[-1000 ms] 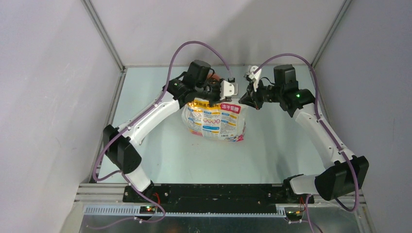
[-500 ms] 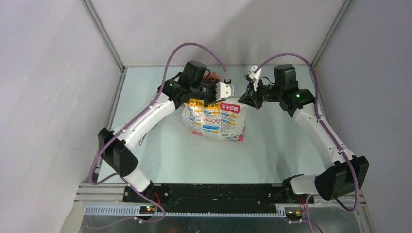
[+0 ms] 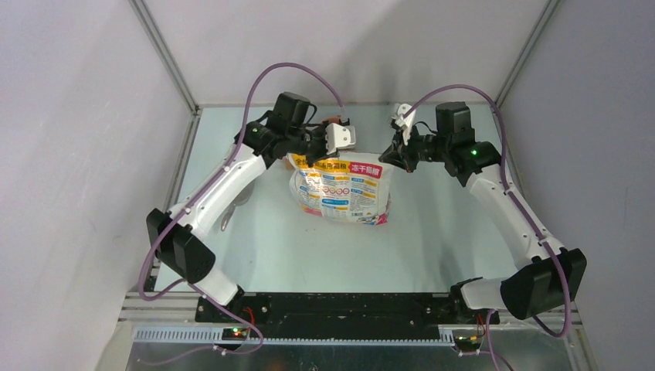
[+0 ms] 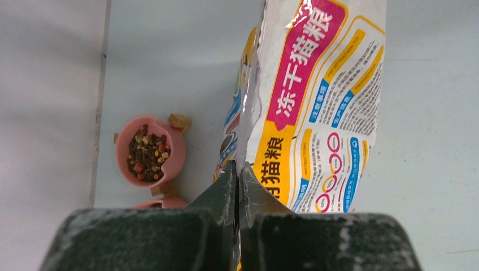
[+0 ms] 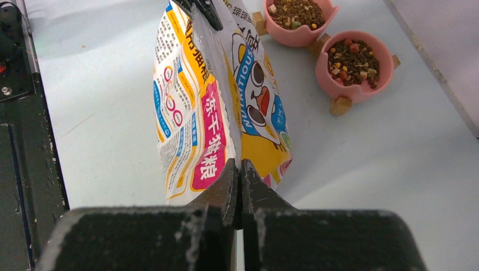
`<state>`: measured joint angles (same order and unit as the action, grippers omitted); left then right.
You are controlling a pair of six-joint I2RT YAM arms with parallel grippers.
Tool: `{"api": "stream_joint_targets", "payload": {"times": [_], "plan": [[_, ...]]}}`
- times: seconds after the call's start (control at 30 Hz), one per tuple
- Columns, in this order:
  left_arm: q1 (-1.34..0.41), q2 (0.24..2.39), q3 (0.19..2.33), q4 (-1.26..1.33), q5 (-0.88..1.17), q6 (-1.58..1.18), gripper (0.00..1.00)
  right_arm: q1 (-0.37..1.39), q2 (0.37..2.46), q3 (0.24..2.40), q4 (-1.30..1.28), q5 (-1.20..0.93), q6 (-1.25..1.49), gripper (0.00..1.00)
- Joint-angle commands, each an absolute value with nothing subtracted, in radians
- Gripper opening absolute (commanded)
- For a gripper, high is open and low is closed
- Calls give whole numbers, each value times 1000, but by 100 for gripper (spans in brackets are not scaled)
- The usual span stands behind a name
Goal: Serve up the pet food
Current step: Close the pet food bag at the center of the board.
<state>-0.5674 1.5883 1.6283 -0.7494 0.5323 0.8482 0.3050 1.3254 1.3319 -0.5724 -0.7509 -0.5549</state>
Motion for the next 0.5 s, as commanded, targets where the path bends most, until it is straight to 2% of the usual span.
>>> {"api": "stream_joint_targets", "payload": {"times": [0.0,0.47], "plan": [[-411,1547,1598,-928,166,896,0,235,1257,1385,-630,-582,-592,0],[-316,1486,1553,-923,124,904,0,231,1257,1386,-624,-564,-588,0]]}}
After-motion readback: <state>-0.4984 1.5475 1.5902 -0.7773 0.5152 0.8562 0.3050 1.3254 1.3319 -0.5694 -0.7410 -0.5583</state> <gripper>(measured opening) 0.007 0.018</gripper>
